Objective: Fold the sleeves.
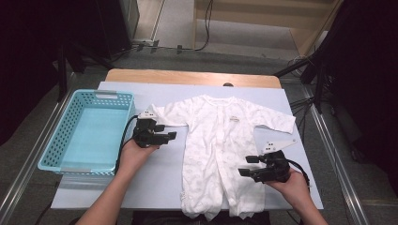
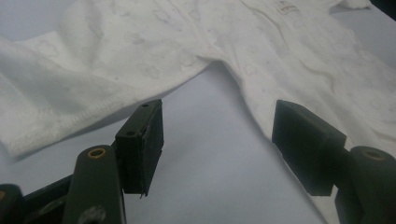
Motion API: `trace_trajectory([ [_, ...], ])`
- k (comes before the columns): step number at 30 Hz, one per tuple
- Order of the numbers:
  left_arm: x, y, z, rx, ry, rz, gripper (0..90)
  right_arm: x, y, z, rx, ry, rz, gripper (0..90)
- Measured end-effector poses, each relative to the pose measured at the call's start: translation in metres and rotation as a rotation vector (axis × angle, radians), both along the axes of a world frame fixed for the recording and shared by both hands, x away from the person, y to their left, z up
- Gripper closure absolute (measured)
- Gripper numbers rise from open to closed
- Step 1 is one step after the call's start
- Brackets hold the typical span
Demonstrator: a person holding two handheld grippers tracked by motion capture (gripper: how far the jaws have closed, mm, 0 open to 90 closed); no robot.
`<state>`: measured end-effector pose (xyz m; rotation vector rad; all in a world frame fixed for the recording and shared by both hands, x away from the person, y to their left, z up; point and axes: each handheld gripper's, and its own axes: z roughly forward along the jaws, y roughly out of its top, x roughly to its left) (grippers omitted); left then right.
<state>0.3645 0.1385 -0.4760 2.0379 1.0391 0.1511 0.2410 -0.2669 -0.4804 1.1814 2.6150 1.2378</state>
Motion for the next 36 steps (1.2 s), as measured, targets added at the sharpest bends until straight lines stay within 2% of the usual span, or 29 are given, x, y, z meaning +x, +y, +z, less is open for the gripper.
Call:
trace_trajectory([
  [5,0.007,0.002,-0.004,0.016,0.008,0.02,34.3,0.0,0.003,0.001,0.001,-0.002,0.006,32.6],
  [12,0.012,0.007,-0.004,0.026,0.001,0.079,34.3,0.002,0.005,-0.001,0.008,-0.001,0.028,32.6],
  [17,0.013,0.007,-0.004,0.035,-0.006,0.082,34.2,-0.001,0.006,0.002,0.01,-0.005,0.038,32.6],
  [25,0.018,0.01,-0.004,0.023,-0.015,0.112,34.2,-0.003,0.007,0.001,0.001,-0.013,0.042,32.6],
  [32,0.023,0.007,-0.009,0.032,-0.023,0.147,34.2,-0.005,0.01,0.003,-0.002,-0.013,0.044,32.6],
  [36,0.022,0.007,-0.009,0.053,-0.025,0.148,34.1,-0.009,0.011,0.005,-0.003,-0.021,0.046,32.6],
])
